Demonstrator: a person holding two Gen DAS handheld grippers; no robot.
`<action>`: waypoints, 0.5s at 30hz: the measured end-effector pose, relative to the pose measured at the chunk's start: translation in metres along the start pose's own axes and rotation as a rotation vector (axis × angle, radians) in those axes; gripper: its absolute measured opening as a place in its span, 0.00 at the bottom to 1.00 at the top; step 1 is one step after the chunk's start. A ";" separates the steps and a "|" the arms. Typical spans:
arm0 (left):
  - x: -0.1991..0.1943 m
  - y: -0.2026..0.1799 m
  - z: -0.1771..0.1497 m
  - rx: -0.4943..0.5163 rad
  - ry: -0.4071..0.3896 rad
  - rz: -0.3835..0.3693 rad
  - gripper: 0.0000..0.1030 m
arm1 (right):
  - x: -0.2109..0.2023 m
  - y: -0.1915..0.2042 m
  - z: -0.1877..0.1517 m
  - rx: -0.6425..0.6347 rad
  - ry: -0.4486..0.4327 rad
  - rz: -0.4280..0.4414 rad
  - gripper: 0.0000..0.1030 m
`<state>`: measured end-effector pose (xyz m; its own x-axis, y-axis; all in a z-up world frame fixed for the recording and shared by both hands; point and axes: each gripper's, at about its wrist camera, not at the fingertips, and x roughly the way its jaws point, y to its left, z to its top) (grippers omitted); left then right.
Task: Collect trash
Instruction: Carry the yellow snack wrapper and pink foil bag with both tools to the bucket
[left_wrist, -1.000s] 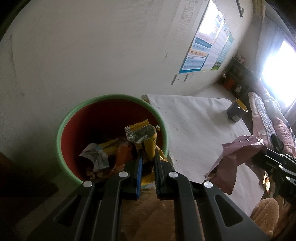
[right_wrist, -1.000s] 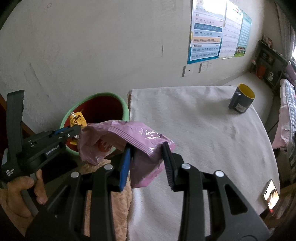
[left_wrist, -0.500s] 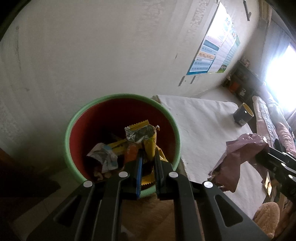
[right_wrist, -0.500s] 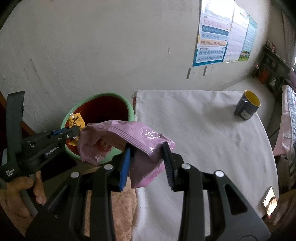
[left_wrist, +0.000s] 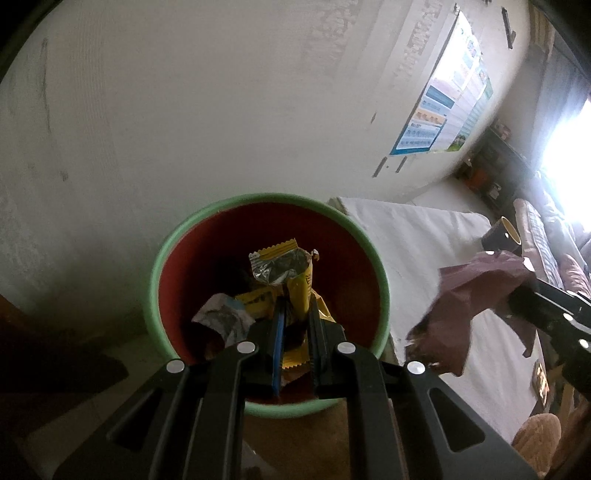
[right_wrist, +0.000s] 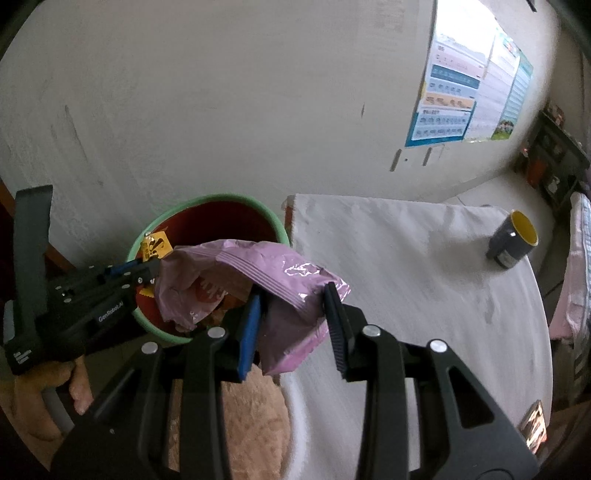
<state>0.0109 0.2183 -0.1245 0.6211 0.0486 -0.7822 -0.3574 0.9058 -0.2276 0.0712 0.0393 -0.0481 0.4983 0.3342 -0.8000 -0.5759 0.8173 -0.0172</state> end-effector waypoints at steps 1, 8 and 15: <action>0.001 0.001 0.002 0.000 0.000 0.002 0.09 | 0.003 0.003 0.002 -0.009 0.000 -0.001 0.32; 0.011 0.009 0.005 -0.008 0.012 0.023 0.09 | 0.012 0.021 0.015 -0.067 -0.014 -0.020 0.32; 0.021 0.012 0.007 -0.013 0.027 0.032 0.09 | 0.021 0.028 0.017 -0.086 -0.014 -0.028 0.32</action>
<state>0.0247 0.2329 -0.1391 0.5901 0.0662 -0.8046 -0.3860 0.8984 -0.2092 0.0764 0.0768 -0.0548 0.5236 0.3192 -0.7899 -0.6151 0.7832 -0.0912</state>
